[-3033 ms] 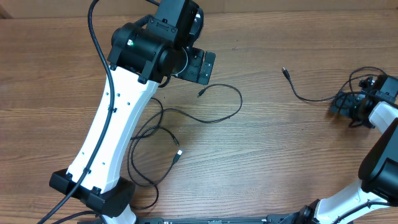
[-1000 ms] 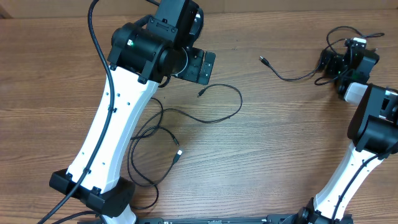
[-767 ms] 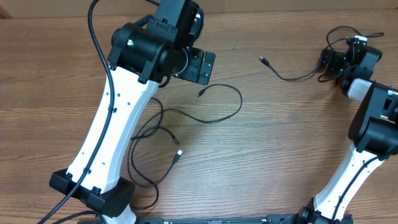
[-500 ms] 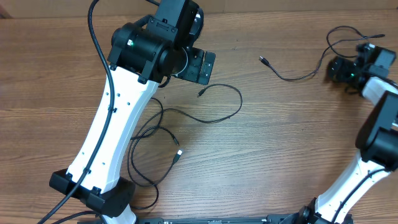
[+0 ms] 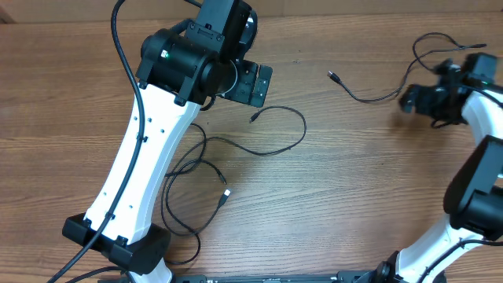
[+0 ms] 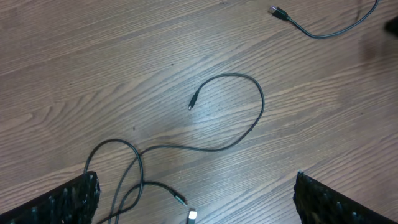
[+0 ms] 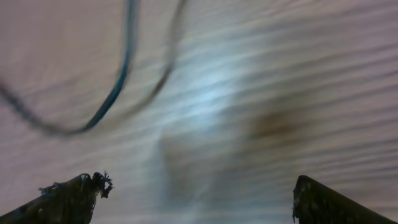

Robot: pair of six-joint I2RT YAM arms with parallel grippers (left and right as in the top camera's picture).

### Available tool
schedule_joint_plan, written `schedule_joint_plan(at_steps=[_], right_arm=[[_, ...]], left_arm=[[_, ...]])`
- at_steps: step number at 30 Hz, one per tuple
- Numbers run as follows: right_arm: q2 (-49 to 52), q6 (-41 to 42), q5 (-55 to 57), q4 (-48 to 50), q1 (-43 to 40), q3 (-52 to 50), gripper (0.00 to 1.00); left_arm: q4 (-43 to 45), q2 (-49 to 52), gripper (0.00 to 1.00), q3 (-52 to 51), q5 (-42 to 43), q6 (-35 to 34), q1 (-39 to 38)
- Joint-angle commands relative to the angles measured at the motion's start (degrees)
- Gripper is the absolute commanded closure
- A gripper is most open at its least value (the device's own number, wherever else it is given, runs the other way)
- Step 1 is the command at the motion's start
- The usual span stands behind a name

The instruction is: Untangle cables

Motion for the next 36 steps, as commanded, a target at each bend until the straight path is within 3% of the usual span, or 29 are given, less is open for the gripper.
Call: schedule_joint_plan(at_steps=[1,14,19,26,36], right_arm=[[-0.5,-0.9,-0.3,-2.1,3.3,-0.1,0.0],[-0.5,-0.5,0.0,-3.5,15.8,-0.2,0.0],[-0.2,4.4,5.9,-3.5,19.3,-0.4,0.0],[2.3,8.8,7.2,-3.6,21.3,-0.5,0.0],[3.8,8.8,10.3,-2.1,21.6,-0.5,0.0]], left_arm=[[0.2,0.5,0.01,0.4,0.6,-0.8,0.0],[0.2,0.5,0.0,0.4,0.6,-0.8,0.0],[0.2,0.5,0.0,0.4,0.6,-0.8,0.0],[0.2,0.5,0.01,0.4,0.6,-0.8,0.0],[0.2,0.5,0.01,0.4,0.6,-0.8,0.0]])
